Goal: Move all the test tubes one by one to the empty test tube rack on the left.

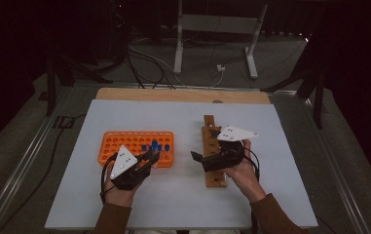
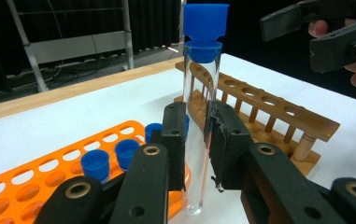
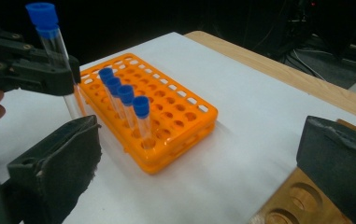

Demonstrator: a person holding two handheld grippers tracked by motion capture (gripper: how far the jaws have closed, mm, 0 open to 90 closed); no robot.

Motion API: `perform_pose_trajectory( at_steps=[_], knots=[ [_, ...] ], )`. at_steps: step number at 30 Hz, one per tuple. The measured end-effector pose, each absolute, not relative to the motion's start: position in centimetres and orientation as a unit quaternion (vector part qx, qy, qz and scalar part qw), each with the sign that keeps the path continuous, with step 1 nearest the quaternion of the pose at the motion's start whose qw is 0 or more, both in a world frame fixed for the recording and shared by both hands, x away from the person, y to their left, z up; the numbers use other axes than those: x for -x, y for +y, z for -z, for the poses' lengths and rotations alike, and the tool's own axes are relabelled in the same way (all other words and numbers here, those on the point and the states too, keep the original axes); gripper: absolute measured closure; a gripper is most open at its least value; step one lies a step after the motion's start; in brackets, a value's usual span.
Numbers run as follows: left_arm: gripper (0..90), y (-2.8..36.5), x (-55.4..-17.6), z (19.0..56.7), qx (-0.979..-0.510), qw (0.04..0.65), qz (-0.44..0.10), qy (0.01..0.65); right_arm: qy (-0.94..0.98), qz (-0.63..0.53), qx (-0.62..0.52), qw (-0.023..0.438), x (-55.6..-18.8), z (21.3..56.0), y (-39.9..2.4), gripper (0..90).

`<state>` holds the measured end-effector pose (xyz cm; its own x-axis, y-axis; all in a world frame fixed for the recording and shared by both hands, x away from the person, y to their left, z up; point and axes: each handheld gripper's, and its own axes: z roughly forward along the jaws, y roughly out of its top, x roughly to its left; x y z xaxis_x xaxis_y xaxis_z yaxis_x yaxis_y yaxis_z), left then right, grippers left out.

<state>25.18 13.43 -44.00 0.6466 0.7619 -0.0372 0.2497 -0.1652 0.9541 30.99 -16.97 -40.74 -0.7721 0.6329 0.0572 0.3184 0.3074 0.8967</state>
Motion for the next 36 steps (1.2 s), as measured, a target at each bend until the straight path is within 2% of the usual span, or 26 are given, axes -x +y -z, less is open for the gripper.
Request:
perform_pose_trajectory(
  at_steps=[36],
  knots=[
    [78.2,16.2,-25.4,43.4,-0.702,0.546,-0.261,0.375,0.767,-0.513,-0.347,0.168,-30.2,42.4,-22.1,0.0]
  ],
)
